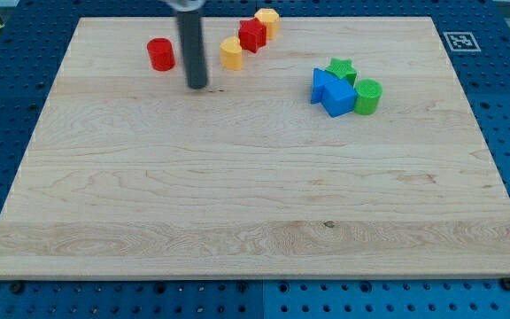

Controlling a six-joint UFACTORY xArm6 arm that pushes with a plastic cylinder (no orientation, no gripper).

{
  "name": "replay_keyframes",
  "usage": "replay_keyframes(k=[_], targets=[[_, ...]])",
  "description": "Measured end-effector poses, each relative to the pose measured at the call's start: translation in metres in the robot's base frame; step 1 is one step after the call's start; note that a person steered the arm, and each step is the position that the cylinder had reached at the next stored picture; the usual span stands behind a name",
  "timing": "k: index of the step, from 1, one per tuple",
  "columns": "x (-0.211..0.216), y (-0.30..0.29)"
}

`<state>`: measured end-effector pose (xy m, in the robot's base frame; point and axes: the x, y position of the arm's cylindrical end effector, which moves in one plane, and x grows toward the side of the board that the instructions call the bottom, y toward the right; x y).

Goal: Place the heart to the bottom left of blue blocks

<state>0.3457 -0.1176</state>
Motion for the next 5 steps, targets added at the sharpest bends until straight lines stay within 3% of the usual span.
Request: replay_keyframes(k=[1,2,3,4,5], targets=[[-0.026,-0.057],[-0.087,-0.053],[-0.113,-0.007],[-0.087,0.061],[-0.018,0.087]])
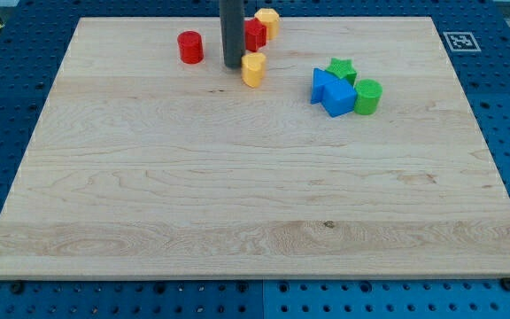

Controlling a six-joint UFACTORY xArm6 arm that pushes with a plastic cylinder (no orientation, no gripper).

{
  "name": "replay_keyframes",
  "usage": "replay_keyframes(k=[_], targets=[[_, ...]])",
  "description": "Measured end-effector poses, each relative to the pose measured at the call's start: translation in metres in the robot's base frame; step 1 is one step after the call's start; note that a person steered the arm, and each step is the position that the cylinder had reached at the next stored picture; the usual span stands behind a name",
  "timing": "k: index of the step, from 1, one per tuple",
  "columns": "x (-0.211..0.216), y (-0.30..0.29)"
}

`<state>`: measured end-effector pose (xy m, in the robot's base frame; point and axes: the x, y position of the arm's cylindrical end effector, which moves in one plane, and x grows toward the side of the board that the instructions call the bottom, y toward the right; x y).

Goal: Place the heart to the bottom left of blue blocks

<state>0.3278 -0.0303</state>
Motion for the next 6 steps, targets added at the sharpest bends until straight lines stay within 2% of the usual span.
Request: replay_keyframes(k=[2,3,4,5,6], targets=[[0.038,0.001],[0.013,-0.023],[-0.008,-0.019],[-0.008,0.017],[0.017,0.082]])
